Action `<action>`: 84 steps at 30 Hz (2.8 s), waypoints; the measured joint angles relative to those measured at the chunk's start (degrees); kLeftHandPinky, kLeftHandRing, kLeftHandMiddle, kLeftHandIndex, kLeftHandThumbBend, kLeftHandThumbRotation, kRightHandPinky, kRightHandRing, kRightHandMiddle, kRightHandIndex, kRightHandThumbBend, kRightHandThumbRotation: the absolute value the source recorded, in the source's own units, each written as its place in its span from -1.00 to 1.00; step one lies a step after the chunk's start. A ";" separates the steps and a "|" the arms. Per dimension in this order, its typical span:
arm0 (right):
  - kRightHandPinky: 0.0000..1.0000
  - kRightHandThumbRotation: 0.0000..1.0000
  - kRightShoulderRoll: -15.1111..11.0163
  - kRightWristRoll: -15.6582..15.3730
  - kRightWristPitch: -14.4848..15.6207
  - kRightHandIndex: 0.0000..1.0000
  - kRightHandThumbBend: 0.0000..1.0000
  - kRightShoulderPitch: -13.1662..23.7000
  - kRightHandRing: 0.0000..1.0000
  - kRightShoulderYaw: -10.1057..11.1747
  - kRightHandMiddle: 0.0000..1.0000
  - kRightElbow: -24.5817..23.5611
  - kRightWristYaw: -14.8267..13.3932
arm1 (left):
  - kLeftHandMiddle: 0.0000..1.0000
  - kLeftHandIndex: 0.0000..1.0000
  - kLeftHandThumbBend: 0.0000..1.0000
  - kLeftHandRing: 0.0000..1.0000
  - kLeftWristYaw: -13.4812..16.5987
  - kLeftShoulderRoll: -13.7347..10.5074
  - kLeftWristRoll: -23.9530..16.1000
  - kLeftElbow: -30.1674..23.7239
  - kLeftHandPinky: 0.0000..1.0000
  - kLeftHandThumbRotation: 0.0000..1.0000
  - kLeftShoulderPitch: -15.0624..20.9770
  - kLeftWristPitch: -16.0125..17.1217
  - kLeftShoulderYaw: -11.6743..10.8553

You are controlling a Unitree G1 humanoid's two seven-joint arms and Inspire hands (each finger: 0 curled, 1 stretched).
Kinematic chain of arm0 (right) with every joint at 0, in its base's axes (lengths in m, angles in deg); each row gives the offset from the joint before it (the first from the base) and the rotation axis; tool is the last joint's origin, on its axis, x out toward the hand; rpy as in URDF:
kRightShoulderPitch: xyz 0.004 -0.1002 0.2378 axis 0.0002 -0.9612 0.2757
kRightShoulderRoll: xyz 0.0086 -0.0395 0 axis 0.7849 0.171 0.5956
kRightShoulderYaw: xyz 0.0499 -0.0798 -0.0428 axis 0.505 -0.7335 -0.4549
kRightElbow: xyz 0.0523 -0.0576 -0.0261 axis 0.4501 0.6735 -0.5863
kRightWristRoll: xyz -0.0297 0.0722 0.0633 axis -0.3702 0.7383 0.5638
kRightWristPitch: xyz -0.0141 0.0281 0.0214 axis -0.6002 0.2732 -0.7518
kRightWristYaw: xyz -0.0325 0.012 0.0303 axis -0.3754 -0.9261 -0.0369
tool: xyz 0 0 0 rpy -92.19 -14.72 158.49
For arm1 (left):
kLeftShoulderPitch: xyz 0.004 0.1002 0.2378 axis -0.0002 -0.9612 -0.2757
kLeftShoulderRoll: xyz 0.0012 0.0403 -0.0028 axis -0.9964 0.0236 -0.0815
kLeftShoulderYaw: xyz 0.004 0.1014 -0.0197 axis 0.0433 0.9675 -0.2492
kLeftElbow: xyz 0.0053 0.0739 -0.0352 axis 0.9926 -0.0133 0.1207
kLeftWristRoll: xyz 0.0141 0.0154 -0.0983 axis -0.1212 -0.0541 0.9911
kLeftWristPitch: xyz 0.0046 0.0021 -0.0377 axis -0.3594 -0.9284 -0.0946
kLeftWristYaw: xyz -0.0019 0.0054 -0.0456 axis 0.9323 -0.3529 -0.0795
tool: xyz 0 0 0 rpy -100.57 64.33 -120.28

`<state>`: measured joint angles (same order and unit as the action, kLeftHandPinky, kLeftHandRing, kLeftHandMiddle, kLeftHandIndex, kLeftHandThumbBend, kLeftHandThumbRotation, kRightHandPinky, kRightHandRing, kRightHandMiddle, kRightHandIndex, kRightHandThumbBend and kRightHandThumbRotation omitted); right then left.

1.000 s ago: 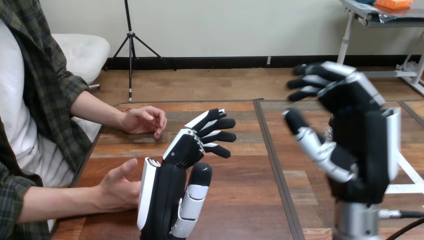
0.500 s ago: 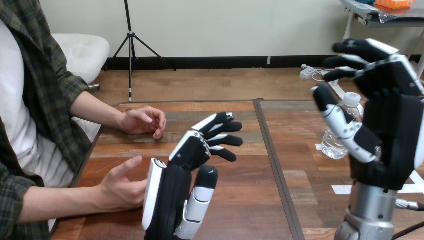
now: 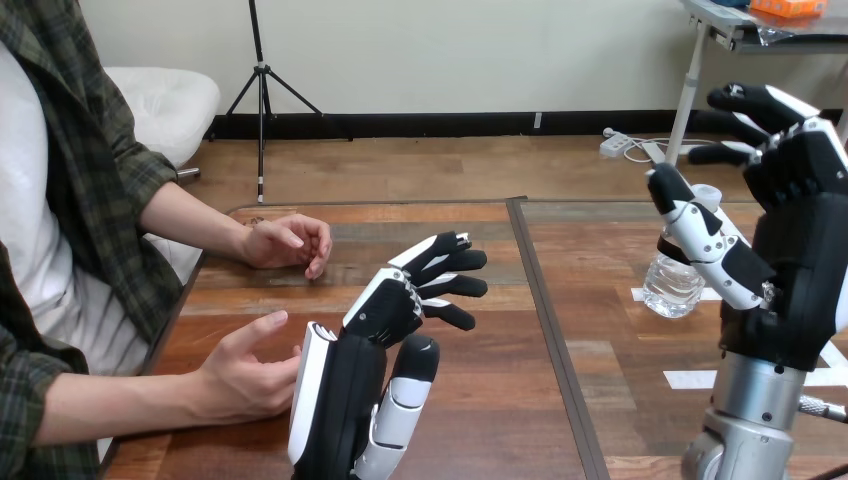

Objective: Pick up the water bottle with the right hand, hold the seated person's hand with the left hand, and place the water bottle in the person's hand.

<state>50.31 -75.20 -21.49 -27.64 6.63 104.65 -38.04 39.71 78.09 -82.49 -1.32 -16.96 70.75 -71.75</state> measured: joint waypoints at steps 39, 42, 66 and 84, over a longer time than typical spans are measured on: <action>0.99 -0.83 -9.51 -8.02 5.54 0.83 0.62 9.79 0.99 -0.75 0.91 23.04 -10.30 | 0.41 0.53 0.08 0.29 -1.31 -0.03 1.90 0.12 0.06 1.00 0.06 0.04 1.36; 1.00 -0.84 -9.81 -8.35 6.89 0.85 0.62 10.37 0.99 -1.28 0.92 23.52 -10.93 | 0.41 0.53 0.07 0.29 -1.35 -0.03 2.01 0.12 0.06 1.00 0.06 0.04 1.36; 1.00 -0.99 -12.44 -11.60 12.86 0.99 0.60 13.64 1.00 -4.53 1.00 28.82 -16.62 | 0.38 0.54 0.08 0.27 -1.34 -0.03 2.03 0.14 0.04 1.00 0.04 0.04 1.32; 1.00 -0.98 -14.74 -12.37 17.51 1.00 0.59 16.66 1.00 -6.74 1.00 33.44 -18.77 | 0.37 0.55 0.06 0.26 -1.37 -0.04 2.32 0.14 0.04 1.00 -0.06 0.05 1.32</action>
<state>35.58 -87.57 -3.98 -10.98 -0.11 138.09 -56.80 38.34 78.06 -80.17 -1.18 -17.02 70.80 -70.43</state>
